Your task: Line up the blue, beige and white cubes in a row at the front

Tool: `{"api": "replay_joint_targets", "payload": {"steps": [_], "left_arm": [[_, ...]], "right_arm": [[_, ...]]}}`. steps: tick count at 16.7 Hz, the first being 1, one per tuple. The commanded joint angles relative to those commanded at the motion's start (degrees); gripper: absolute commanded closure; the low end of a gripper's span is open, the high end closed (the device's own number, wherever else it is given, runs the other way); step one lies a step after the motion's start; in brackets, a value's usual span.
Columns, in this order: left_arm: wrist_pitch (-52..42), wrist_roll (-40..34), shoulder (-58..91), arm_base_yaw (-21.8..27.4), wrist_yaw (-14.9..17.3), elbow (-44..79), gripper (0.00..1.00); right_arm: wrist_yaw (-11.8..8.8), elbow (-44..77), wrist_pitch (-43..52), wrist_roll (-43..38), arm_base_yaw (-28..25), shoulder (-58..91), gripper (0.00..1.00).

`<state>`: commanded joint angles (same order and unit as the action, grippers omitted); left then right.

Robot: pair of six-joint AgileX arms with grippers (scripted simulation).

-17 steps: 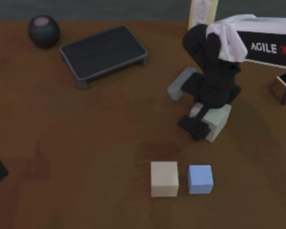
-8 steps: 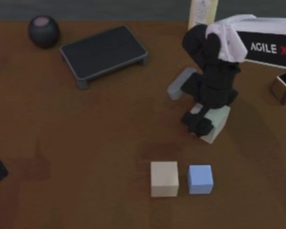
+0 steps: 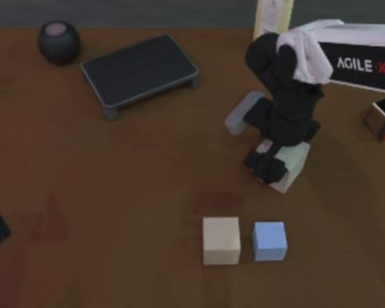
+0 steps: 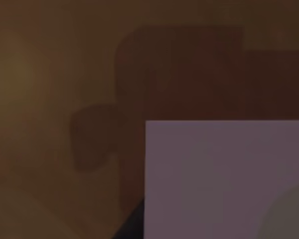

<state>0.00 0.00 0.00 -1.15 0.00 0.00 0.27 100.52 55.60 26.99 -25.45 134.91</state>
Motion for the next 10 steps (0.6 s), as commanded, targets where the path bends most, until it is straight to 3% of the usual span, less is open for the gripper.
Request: {"api": "replay_joint_targets", "payload": {"steps": [4,10], "left_arm": [[0.0,0.0,0.0,0.0,0.0,0.0,0.00],[0.0,0.0,0.0,0.0,0.0,0.0,0.00]], "right_arm": [[-0.2,1.0,1.3,0.0,-0.1,-0.9,1.00],[-0.2,8.5,12.5,-0.1,-0.3,-4.0,1.00]]}}
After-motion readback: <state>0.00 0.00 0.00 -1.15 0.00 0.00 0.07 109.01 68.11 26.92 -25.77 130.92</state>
